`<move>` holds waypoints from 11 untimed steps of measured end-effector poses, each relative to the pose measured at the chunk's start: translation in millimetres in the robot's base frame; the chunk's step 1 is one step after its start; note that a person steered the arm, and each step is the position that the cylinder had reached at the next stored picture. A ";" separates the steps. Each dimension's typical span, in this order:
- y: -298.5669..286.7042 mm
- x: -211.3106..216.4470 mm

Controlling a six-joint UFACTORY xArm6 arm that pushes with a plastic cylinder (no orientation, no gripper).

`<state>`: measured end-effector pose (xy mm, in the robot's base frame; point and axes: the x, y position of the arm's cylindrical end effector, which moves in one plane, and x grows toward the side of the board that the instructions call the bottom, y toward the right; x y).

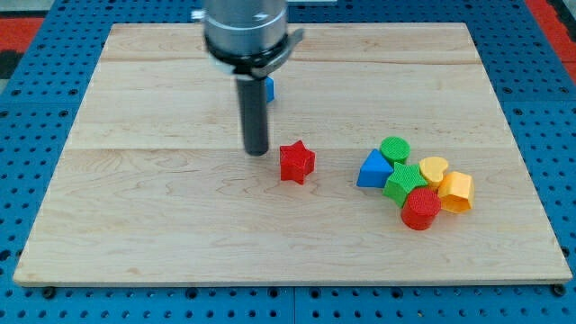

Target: Move the blue cube towards the group of blocks

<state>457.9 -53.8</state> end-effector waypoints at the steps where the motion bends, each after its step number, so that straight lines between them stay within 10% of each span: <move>1: 44.3 13.1; 2: 117.3 11.5; 4: -12.7 -8.3; 7: -18.2 -157.2; 9: 99.3 -49.1; 11: 68.4 -137.3</move>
